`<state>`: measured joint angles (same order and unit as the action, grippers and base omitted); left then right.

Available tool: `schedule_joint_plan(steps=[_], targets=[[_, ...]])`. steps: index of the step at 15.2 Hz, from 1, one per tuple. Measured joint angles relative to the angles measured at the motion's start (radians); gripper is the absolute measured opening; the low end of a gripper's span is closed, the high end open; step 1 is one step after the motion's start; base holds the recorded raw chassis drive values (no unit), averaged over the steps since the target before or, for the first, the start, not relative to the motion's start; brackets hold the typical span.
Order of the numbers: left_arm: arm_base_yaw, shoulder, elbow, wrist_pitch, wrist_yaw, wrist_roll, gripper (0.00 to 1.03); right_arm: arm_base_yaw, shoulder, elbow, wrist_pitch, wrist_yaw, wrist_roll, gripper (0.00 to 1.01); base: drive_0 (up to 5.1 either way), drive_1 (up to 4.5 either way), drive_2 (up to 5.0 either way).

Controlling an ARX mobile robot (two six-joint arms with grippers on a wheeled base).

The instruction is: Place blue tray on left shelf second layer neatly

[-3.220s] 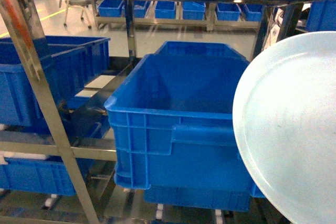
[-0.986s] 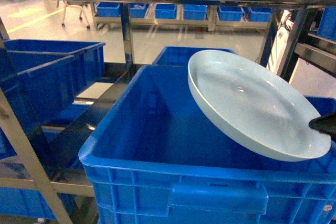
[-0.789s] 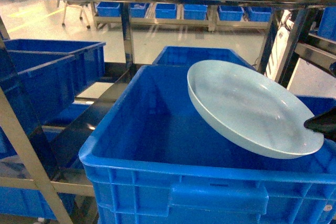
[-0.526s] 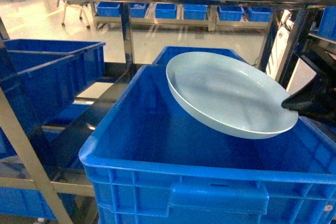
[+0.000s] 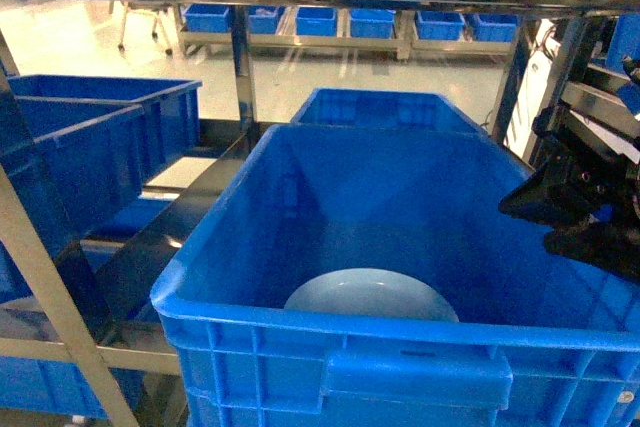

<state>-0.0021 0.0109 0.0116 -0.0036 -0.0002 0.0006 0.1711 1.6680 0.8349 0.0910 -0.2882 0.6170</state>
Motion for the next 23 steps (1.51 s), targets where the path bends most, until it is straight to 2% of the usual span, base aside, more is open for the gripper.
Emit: schedule_joint_plan(steps=[2, 4, 5, 6, 8, 10, 12, 13, 14, 15, 16, 17, 18, 19, 20, 21, 23], targets=[[0.000, 0.000, 0.000, 0.000, 0.000, 0.000, 0.98, 0.014, -0.063, -0.057, 0.019, -0.003, 0.003, 0.78, 0.0, 0.00, 0.0], [0.000, 0.000, 0.000, 0.000, 0.000, 0.000, 0.98, 0.027, -0.215, -0.140, 0.041, -0.018, -0.016, 1.00, 0.0, 0.00, 0.0], [0.000, 0.000, 0.000, 0.000, 0.000, 0.000, 0.98, 0.032, -0.310, -0.187, 0.021, -0.031, -0.045, 0.97, 0.0, 0.00, 0.0], [0.000, 0.000, 0.000, 0.000, 0.000, 0.000, 0.98, 0.032, -0.381, -0.225, -0.011, -0.047, -0.069, 0.98, 0.0, 0.00, 0.0], [0.000, 0.000, 0.000, 0.000, 0.000, 0.000, 0.98, 0.032, -0.519, -0.277, -0.103, -0.050, -0.132, 0.98, 0.0, 0.00, 0.0], [0.000, 0.000, 0.000, 0.000, 0.000, 0.000, 0.98, 0.035, -0.673, -0.325, -0.172, 0.014, -0.221, 0.98, 0.0, 0.00, 0.0], [0.000, 0.000, 0.000, 0.000, 0.000, 0.000, 0.98, 0.046, -0.882, -0.361, -0.292, 0.082, -0.349, 0.98, 0.0, 0.00, 0.0], [0.000, 0.000, 0.000, 0.000, 0.000, 0.000, 0.98, 0.061, -1.016, -0.368, -0.388, 0.134, -0.410, 0.98, 0.0, 0.00, 0.0], [0.000, 0.000, 0.000, 0.000, 0.000, 0.000, 0.98, 0.093, -1.112, -0.368, -0.471, 0.171, -0.450, 0.98, 0.0, 0.00, 0.0], [0.000, 0.000, 0.000, 0.000, 0.000, 0.000, 0.98, 0.105, -1.155, -0.369, -0.484, 0.175, -0.473, 0.98, 0.0, 0.00, 0.0], [0.000, 0.000, 0.000, 0.000, 0.000, 0.000, 0.98, 0.155, -1.217, -0.456, -0.230, 0.344, -0.521, 0.89, 0.0, 0.00, 0.0], [0.000, 0.000, 0.000, 0.000, -0.001, 0.000, 0.98, 0.161, -1.274, -0.534, -0.106, 0.459, -0.554, 0.80, 0.0, 0.00, 0.0], [0.002, 0.000, 0.000, -0.001, -0.002, 0.000, 0.98, 0.123, -1.317, -0.612, -0.007, 0.539, -0.581, 0.69, 0.0, 0.00, 0.0], [0.002, 0.000, 0.000, 0.000, 0.000, 0.000, 0.98, 0.064, -1.337, -0.652, 0.038, 0.542, -0.592, 0.54, 0.0, 0.00, 0.0], [0.002, 0.000, 0.000, 0.000, 0.000, 0.000, 0.98, 0.036, -1.374, -0.670, 0.043, 0.496, -0.599, 0.40, 0.0, 0.00, 0.0], [0.002, 0.000, 0.000, 0.000, 0.000, 0.000, 0.98, 0.021, -1.389, -0.680, 0.044, 0.477, -0.603, 0.32, 0.0, 0.00, 0.0], [0.002, 0.000, 0.000, 0.000, 0.000, 0.000, 0.98, -0.031, -1.423, -0.718, 0.035, 0.435, -0.610, 0.09, 0.0, 0.00, 0.0]])
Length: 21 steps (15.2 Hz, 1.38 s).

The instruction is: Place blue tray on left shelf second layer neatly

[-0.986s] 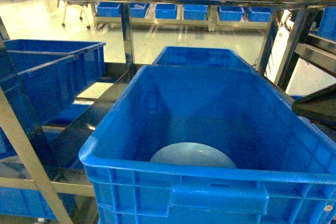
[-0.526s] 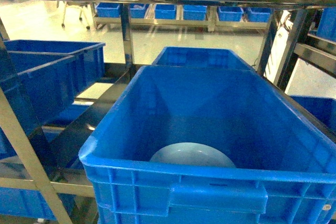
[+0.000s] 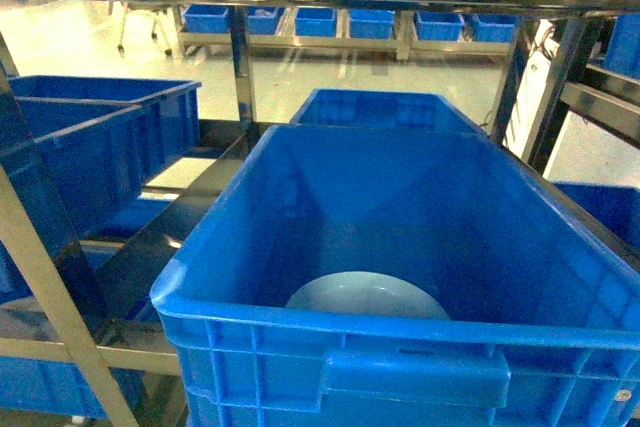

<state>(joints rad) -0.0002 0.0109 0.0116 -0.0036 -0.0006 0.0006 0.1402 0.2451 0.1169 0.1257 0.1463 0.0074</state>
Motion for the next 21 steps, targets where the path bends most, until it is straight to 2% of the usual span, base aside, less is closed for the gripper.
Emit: schedule_joint_plan(steps=[1, 2, 3, 4, 18, 21], targets=[[0.000, 0.000, 0.000, 0.000, 0.000, 0.000, 0.98, -0.029, -0.014, -0.010, -0.008, -0.032, -0.006, 0.01, 0.0, 0.00, 0.0], [0.000, 0.000, 0.000, 0.000, 0.000, 0.000, 0.98, -0.129, -0.040, -0.025, -0.014, -0.130, -0.005, 0.02, 0.0, 0.00, 0.0], [0.000, 0.000, 0.000, 0.000, -0.001, 0.000, 0.98, -0.149, -0.067, -0.029, -0.049, -0.128, -0.004, 0.02, 0.0, 0.00, 0.0], [0.000, 0.000, 0.000, 0.000, 0.000, 0.000, 0.98, -0.140, -0.162, -0.047, -0.140, -0.148, -0.005, 0.02, 0.0, 0.00, 0.0], [0.000, 0.000, 0.000, 0.000, 0.000, 0.000, 0.98, -0.140, -0.240, -0.101, -0.130, -0.146, -0.005, 0.02, 0.0, 0.00, 0.0], [0.000, 0.000, 0.000, 0.000, 0.000, 0.000, 0.98, -0.140, -0.240, -0.101, -0.130, -0.146, -0.005, 0.28, 0.0, 0.00, 0.0]])
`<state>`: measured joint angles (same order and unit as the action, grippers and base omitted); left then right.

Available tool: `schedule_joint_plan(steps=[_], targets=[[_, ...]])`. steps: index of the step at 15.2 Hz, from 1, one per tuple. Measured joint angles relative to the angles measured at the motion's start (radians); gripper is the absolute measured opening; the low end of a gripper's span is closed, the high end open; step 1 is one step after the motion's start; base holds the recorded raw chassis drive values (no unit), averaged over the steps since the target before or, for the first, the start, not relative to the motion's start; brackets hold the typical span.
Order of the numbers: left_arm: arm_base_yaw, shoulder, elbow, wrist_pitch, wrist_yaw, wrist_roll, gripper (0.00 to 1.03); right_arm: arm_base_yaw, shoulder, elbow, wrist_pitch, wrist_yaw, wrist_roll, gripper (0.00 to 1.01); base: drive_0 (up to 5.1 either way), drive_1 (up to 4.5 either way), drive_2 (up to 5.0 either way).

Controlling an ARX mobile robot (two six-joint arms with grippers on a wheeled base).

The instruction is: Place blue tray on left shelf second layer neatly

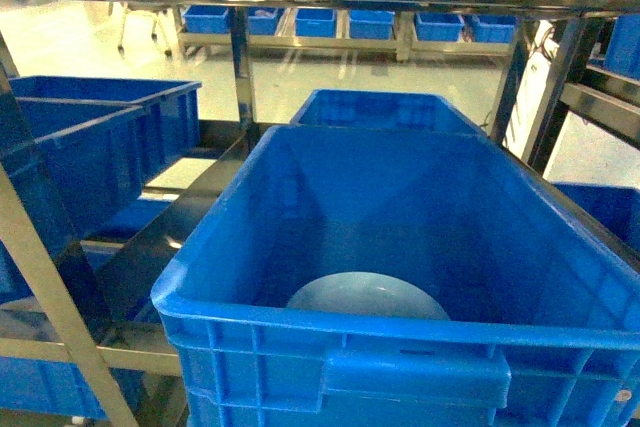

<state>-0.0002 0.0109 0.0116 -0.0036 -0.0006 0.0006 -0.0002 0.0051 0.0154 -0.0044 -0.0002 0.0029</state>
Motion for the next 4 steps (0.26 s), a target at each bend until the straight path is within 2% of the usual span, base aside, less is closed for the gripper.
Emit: schedule_joint_plan(steps=[2, 4], targets=[[0.000, 0.000, 0.000, 0.000, 0.000, 0.000, 0.98, 0.000, 0.000, 0.000, 0.000, 0.000, 0.000, 0.46, 0.5, 0.52, 0.5], [0.000, 0.000, 0.000, 0.000, 0.000, 0.000, 0.98, 0.000, 0.000, 0.000, 0.000, 0.000, 0.000, 0.66, 1.6, 1.63, 1.6]])
